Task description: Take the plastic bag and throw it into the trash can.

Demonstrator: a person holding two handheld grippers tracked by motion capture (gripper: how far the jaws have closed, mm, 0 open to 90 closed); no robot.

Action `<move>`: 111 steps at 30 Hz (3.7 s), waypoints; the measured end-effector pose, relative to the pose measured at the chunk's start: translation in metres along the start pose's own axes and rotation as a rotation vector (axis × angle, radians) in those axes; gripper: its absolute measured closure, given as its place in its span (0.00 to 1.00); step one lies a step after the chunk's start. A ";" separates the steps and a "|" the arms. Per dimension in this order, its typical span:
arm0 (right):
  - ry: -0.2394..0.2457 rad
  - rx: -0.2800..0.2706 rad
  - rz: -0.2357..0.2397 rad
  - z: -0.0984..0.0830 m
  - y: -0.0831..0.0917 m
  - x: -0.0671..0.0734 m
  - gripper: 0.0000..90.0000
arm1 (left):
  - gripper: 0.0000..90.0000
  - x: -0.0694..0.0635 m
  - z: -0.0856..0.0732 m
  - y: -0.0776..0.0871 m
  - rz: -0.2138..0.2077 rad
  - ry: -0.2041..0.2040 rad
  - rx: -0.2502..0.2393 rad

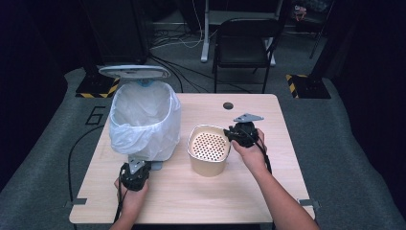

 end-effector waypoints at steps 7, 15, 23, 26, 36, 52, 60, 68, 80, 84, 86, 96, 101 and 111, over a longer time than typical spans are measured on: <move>-0.004 0.006 0.045 -0.003 -0.004 0.003 0.88 | 1.00 0.001 0.000 0.000 -0.001 -0.005 0.005; -0.014 0.003 0.153 -0.006 0.000 0.004 0.90 | 1.00 0.000 0.000 0.000 0.000 -0.001 0.000; 0.038 -0.004 0.232 -0.011 0.010 0.017 0.90 | 1.00 0.000 0.000 0.000 -0.002 -0.001 0.000; 0.063 -0.003 0.263 -0.015 0.017 0.022 0.90 | 1.00 0.000 0.000 0.000 0.000 -0.001 -0.003; 0.131 -0.011 0.293 -0.026 0.035 0.026 0.89 | 1.00 0.000 0.000 0.000 0.000 -0.001 -0.003; 0.135 -0.025 0.275 -0.042 0.056 0.022 0.85 | 1.00 0.000 0.000 0.000 0.000 0.000 -0.003; 0.118 -0.052 0.269 -0.035 0.063 0.023 0.74 | 1.00 0.003 0.000 0.002 0.008 -0.036 0.018; 0.090 -0.107 0.198 -0.028 0.072 0.018 0.61 | 1.00 0.000 0.000 0.000 0.000 -0.001 -0.003; 0.035 -0.153 0.067 -0.035 0.084 -0.010 0.47 | 1.00 0.000 0.000 0.000 0.002 -0.003 0.000; 0.023 -0.134 0.025 -0.041 0.082 -0.020 0.43 | 1.00 0.000 0.000 0.000 0.001 -0.002 0.000; 0.006 -0.111 0.016 -0.046 0.078 -0.026 0.41 | 1.00 0.000 0.000 0.000 0.000 -0.002 0.000; -0.059 -0.086 -0.089 -0.066 0.070 -0.054 0.24 | 1.00 0.000 0.000 0.000 0.002 -0.002 -0.003; -0.083 -0.084 -0.135 -0.072 0.065 -0.064 0.16 | 1.00 0.001 0.000 0.000 -0.002 -0.006 0.004; -0.121 -0.080 -0.146 -0.064 0.042 -0.077 0.14 | 1.00 0.004 0.000 0.002 0.006 -0.039 0.021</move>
Point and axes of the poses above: each handheld gripper's, and its own axes: y roughly backward along the jaws, z roughly out of its top, x roughly to its left, the point moved 4 cm from there along -y, roughly forward along the jaws, and after that the axes turned 13 degrees about -z, right-handed, at the moved point
